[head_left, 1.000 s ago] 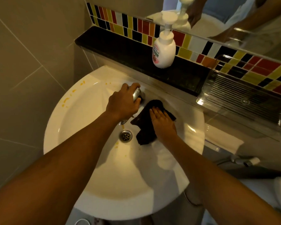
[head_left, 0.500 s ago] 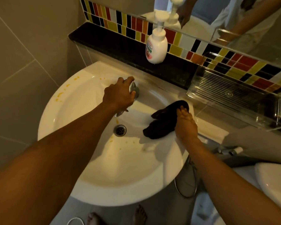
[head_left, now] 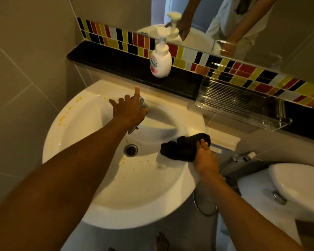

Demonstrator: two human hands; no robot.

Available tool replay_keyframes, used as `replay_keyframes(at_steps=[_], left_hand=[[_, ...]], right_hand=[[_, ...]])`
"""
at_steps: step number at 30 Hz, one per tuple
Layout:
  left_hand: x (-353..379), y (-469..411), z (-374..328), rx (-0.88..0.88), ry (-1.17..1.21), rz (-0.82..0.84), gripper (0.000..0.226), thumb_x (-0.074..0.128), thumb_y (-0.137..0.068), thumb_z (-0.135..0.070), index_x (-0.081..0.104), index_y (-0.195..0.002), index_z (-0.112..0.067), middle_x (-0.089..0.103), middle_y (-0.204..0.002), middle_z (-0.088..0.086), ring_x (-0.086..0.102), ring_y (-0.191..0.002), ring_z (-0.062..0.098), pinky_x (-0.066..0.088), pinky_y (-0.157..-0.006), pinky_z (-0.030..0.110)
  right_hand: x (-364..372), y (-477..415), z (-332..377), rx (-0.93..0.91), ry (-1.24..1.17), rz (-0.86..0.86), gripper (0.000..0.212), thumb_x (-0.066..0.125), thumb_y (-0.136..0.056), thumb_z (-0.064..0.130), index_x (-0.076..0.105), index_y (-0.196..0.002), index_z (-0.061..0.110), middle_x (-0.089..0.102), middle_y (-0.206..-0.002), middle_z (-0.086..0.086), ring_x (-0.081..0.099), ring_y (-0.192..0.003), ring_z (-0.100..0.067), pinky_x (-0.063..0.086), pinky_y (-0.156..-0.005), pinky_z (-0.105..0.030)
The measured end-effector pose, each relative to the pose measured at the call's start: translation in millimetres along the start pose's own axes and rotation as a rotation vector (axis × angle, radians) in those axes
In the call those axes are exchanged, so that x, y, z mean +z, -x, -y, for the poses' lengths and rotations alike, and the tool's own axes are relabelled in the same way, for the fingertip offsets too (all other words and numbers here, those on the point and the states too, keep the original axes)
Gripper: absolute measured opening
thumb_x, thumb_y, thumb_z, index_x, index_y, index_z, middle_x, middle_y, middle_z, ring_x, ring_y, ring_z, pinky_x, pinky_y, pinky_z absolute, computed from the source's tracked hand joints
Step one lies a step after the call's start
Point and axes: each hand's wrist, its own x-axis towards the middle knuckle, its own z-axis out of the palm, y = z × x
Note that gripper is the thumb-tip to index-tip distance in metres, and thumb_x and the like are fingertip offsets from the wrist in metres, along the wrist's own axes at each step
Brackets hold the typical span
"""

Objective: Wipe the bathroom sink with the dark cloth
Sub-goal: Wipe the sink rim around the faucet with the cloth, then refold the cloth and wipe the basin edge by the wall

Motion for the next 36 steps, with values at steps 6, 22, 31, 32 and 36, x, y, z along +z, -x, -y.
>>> replay_keyframes(at_steps=[6,22,31,32,36], left_hand=[[-4,31,-9,0.191,-0.022,-0.179,0.084,0.039,-0.091,-0.060,0.001,-0.153,-0.018,0.011,-0.161,0.017,0.001,-0.148,0.039,0.001,-0.116,0.064],[47,96,-24,0.563,-0.084,0.088,0.048,0.039,-0.099,-0.031,0.031,-0.144,-0.017,0.031,-0.154,0.009,0.015,-0.147,0.028,0.012,-0.119,0.048],[42,112,-24,0.542,-0.058,0.240,0.044,0.043,-0.099,-0.029,0.038,-0.140,-0.016,0.042,-0.144,0.011,0.035,-0.136,0.030,0.021,-0.114,0.047],[39,113,-24,0.544,-0.061,0.235,0.044,0.044,-0.098,-0.030,0.038,-0.140,-0.016,0.045,-0.142,0.010,0.038,-0.133,0.030,0.022,-0.113,0.048],[25,113,-27,0.535,0.032,0.180,0.052,0.049,-0.096,-0.033,0.034,-0.143,-0.018,0.049,-0.140,0.010,0.045,-0.128,0.031,0.031,-0.109,0.048]], right_hand=[[-10,24,8,0.109,-0.078,0.068,0.069,0.061,-0.091,0.023,0.026,-0.148,0.006,0.040,-0.146,-0.019,0.042,-0.133,-0.035,0.033,-0.111,-0.041],[-11,28,-3,0.313,-0.483,-0.180,0.041,0.054,-0.095,0.017,0.045,-0.132,0.003,0.050,-0.133,-0.019,0.049,-0.122,-0.035,0.041,-0.101,-0.042],[-25,29,-16,0.343,-0.454,-0.138,0.024,0.051,-0.095,0.009,0.061,-0.115,0.002,0.063,-0.115,-0.020,0.059,-0.108,-0.034,0.049,-0.097,-0.044],[-30,34,-14,0.307,-0.456,-0.165,0.023,0.051,-0.095,0.010,0.060,-0.115,0.003,0.062,-0.116,-0.019,0.059,-0.108,-0.033,0.049,-0.097,-0.044],[-60,53,9,-0.010,-0.498,-0.157,0.014,0.051,-0.096,0.010,0.053,-0.107,0.017,0.060,-0.107,-0.008,0.058,-0.105,-0.025,0.047,-0.084,-0.032]])
